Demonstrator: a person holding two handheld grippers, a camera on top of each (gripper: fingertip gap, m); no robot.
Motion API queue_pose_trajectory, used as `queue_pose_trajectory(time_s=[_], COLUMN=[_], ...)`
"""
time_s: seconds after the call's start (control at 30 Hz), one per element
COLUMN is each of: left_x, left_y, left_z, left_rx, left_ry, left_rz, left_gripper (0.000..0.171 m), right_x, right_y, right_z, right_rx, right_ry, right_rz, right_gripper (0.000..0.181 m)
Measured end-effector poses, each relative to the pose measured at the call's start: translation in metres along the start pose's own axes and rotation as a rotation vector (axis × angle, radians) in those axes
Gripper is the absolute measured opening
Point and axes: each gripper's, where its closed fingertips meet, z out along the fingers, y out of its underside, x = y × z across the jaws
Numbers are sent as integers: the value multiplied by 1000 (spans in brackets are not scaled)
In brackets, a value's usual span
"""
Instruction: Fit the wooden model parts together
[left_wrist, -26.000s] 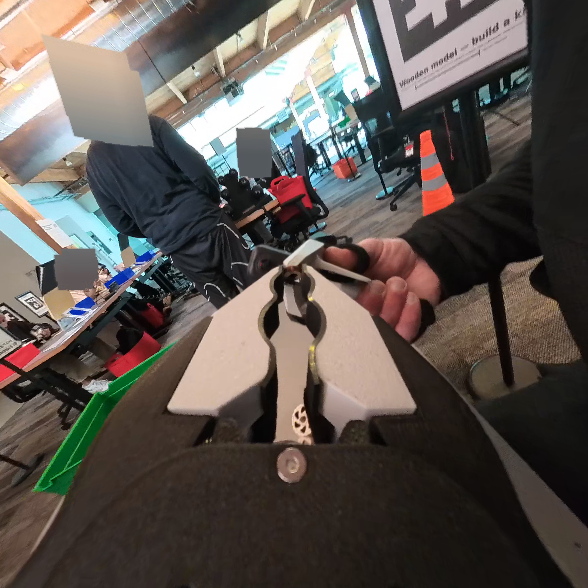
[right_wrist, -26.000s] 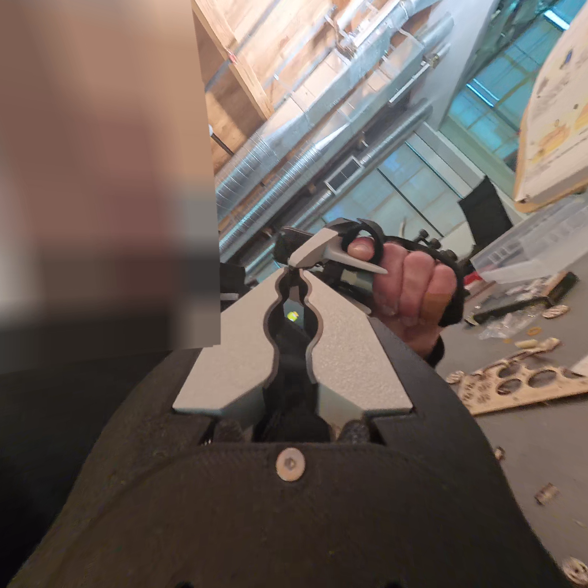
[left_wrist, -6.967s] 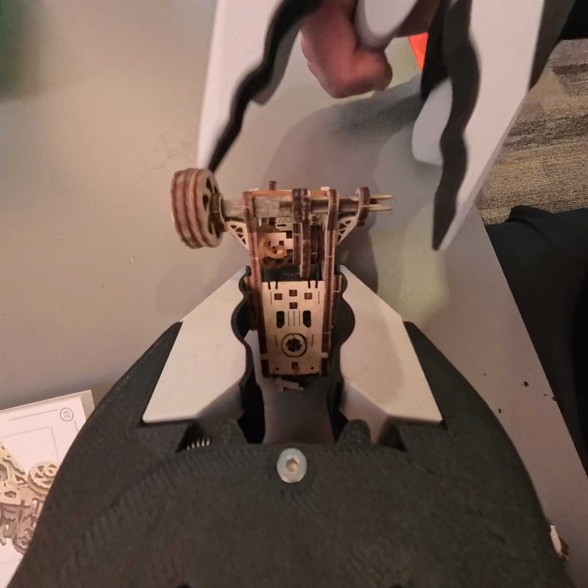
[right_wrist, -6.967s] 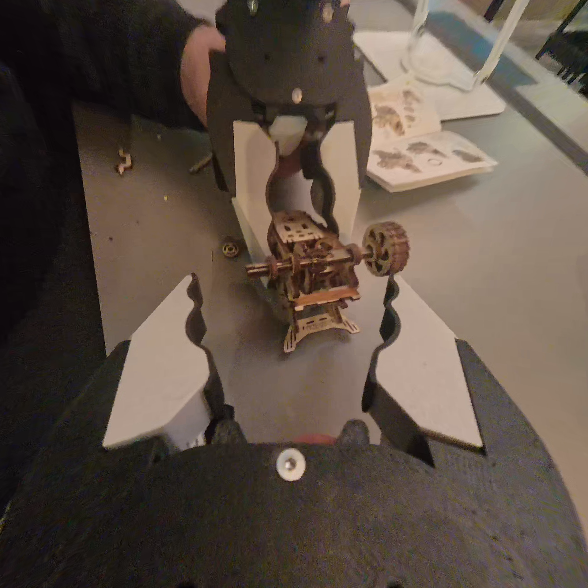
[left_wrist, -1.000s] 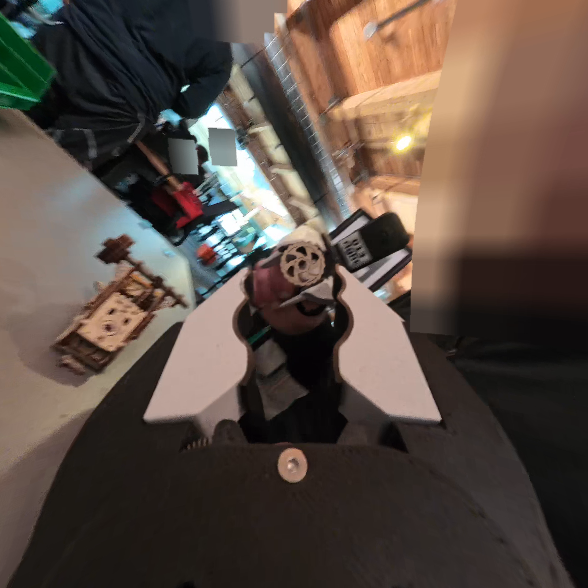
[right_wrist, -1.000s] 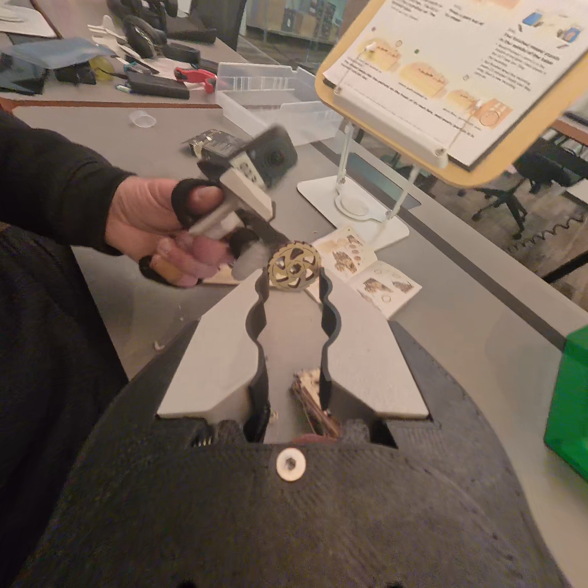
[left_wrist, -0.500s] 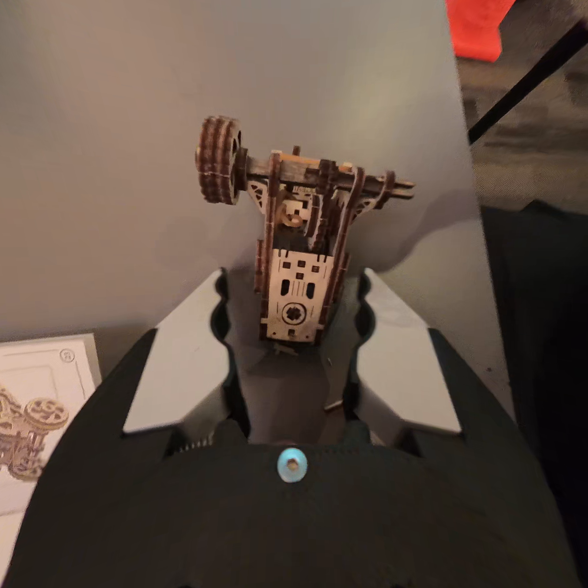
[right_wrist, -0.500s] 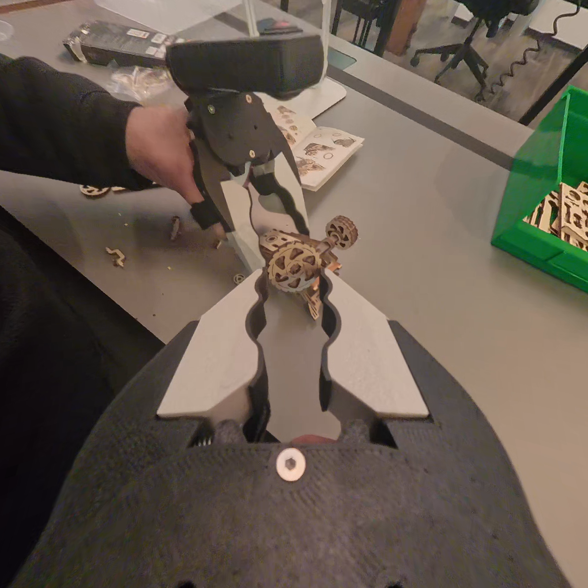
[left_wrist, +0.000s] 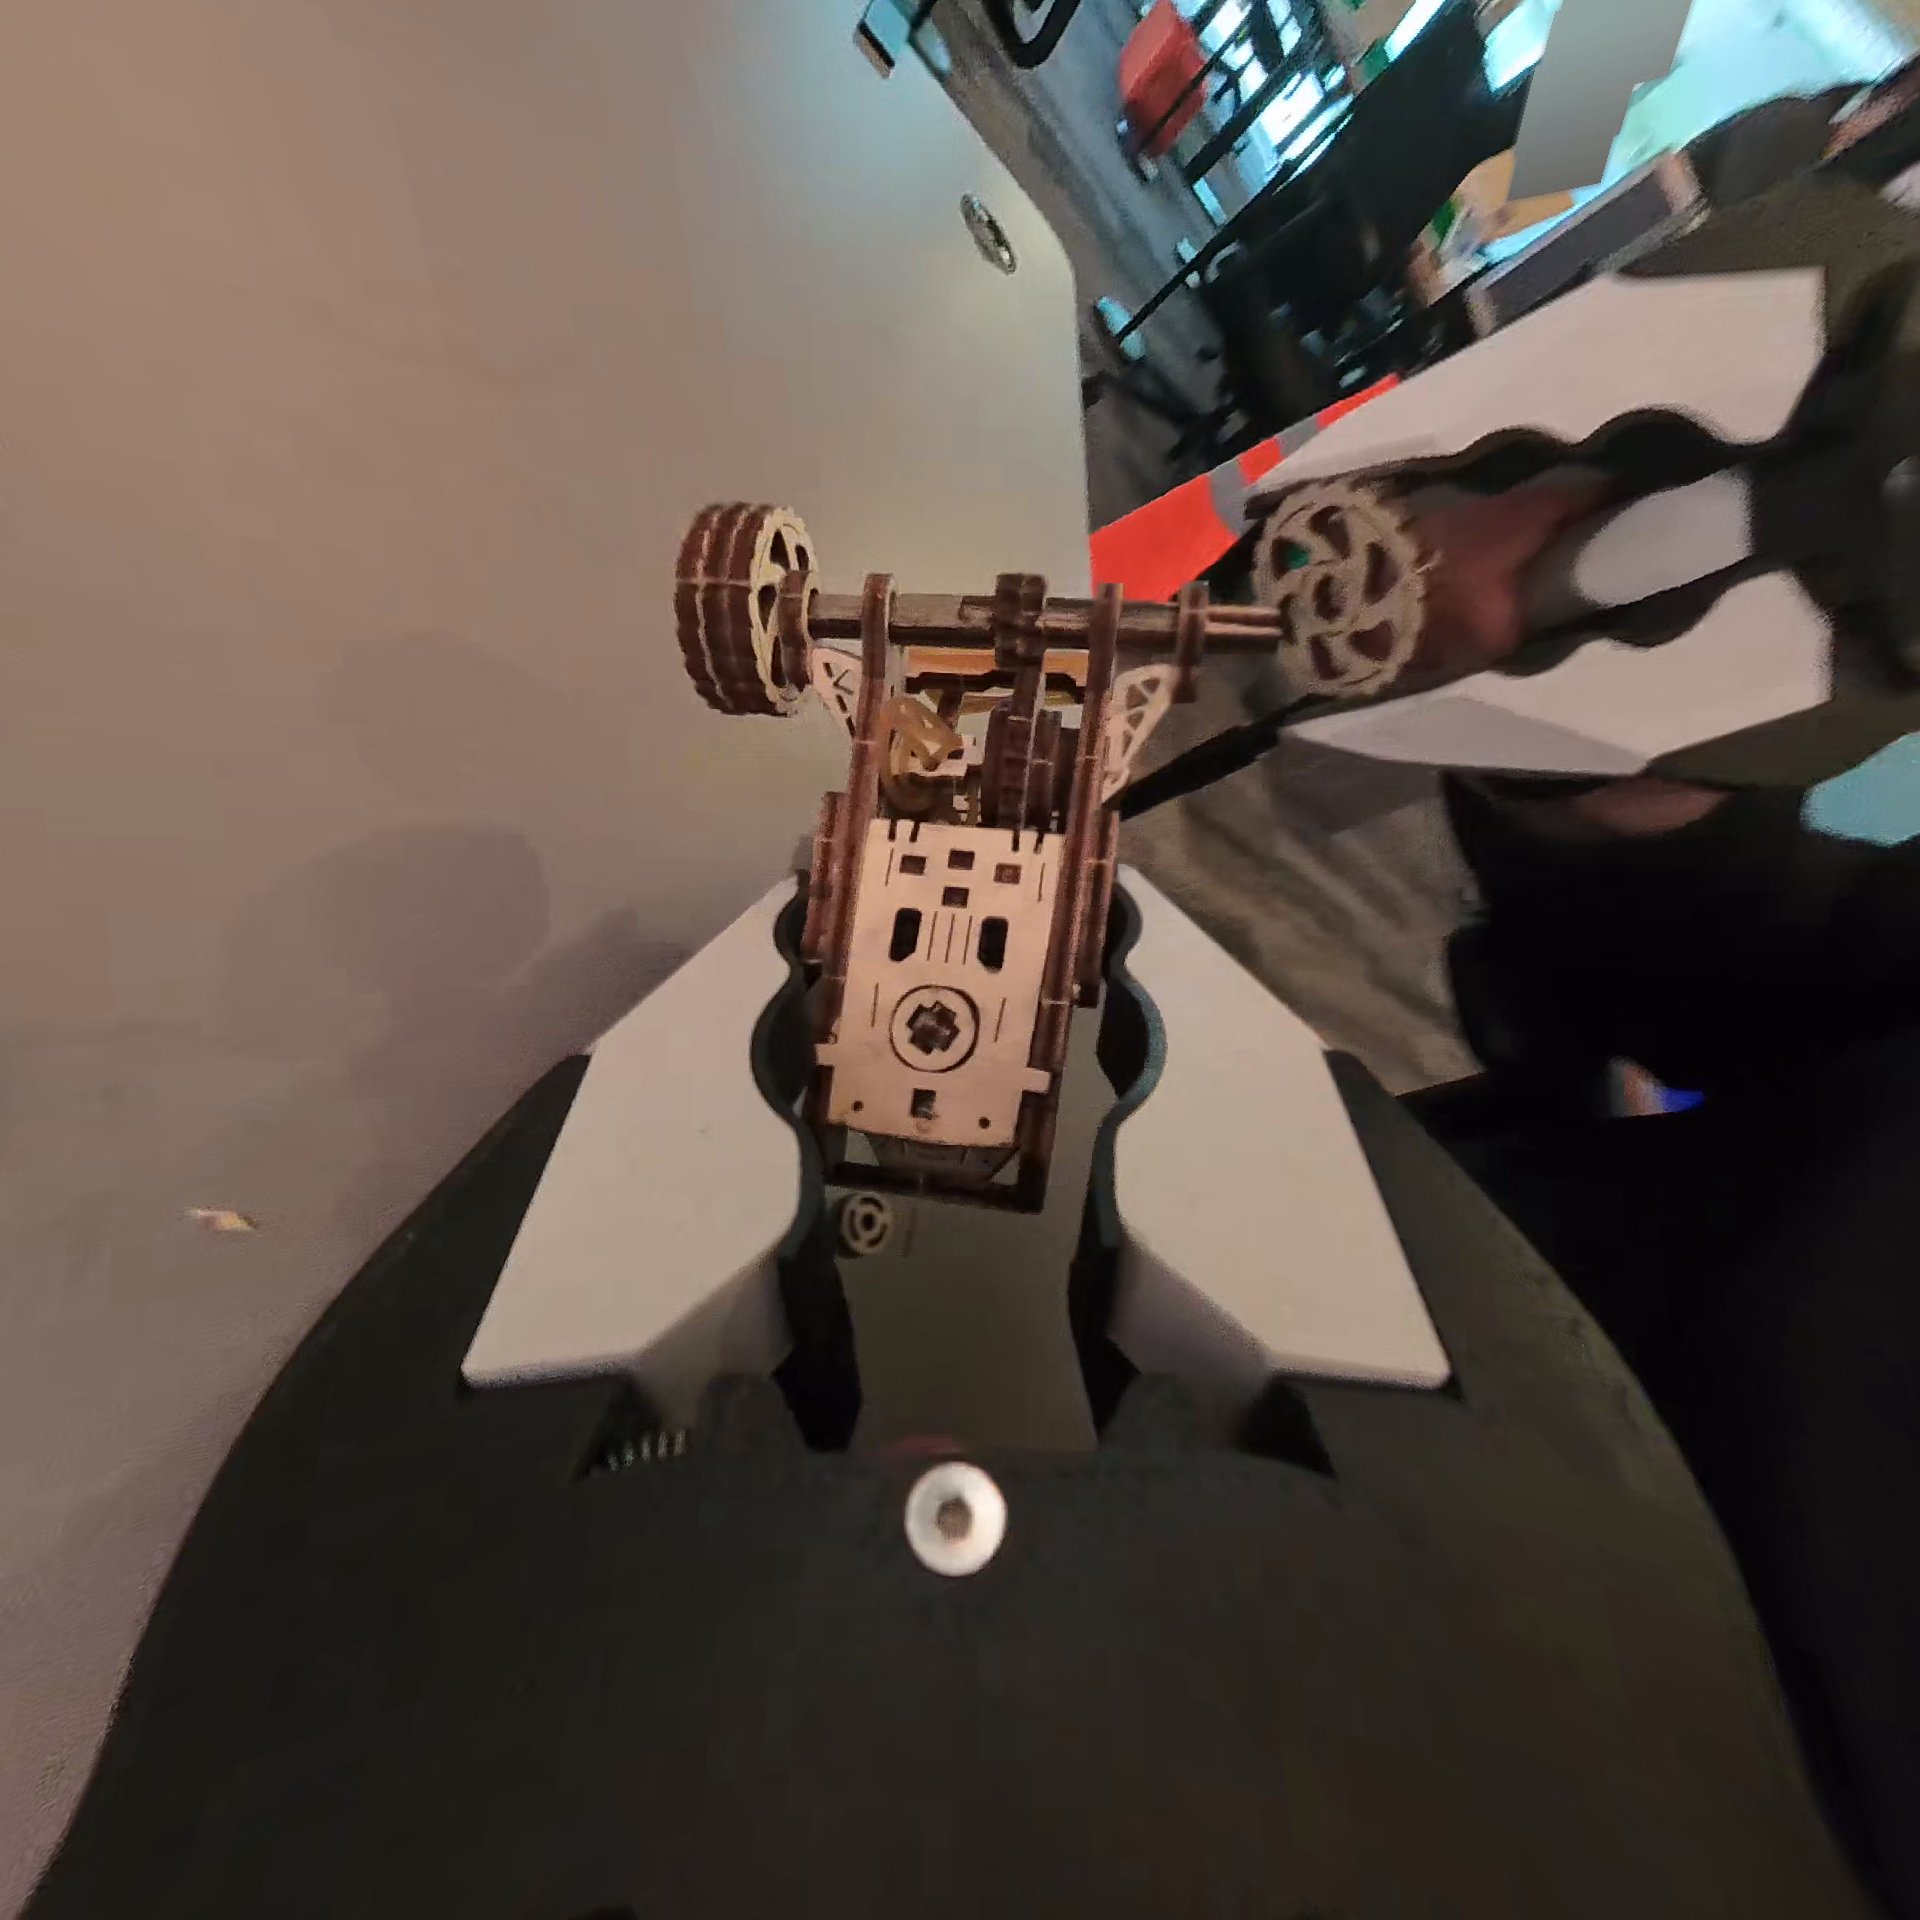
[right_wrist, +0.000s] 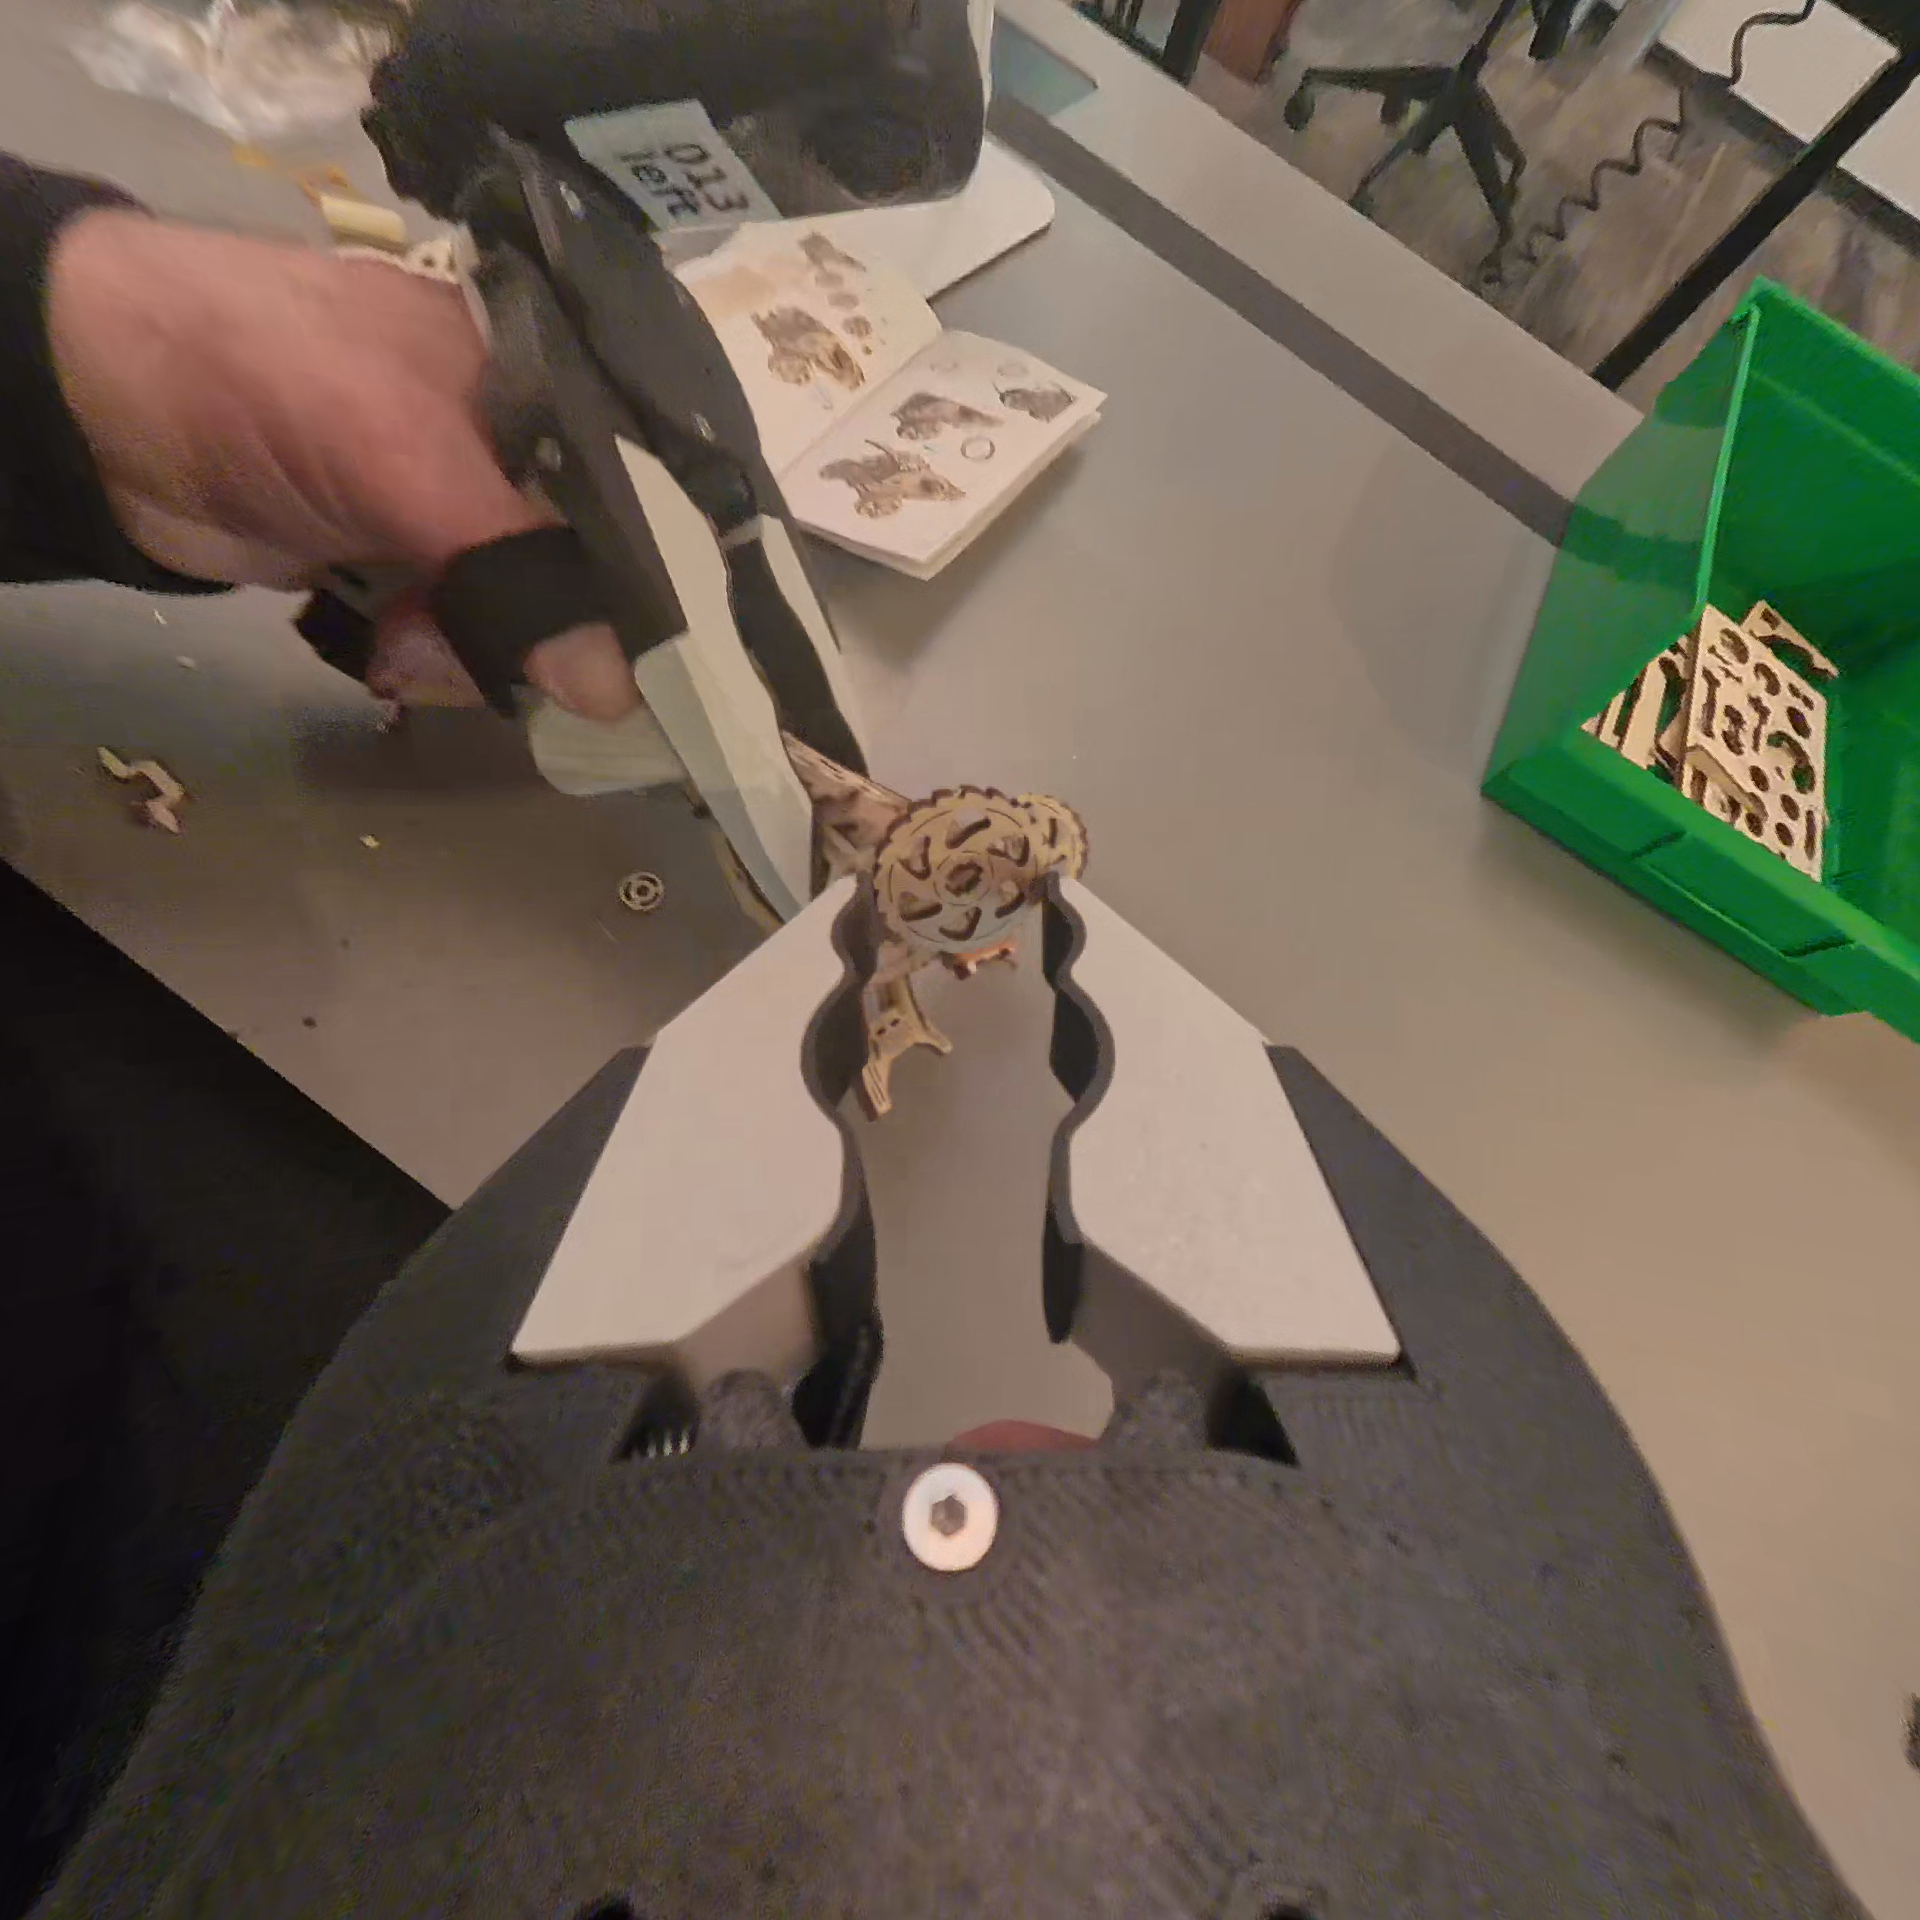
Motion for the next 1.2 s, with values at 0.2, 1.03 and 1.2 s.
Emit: queue_pose_trajectory(time_s=[0.2,1.03,1.2], left_x=[5,-4,-7], left_y=[-3,3,4], left_z=[-3,16,20], left_rx=[39,41,73], left_ry=[84,95,66], left_rz=[-135,-225,-252], left_gripper=[51,50,51], right_x=[4,15,13], right_y=[-1,7,16], right_z=[2,23,27], right_rx=[-40,-323,-319], right_ry=[35,168,141], right_rz=[-102,-411,-372], right_gripper=[29,30,17])
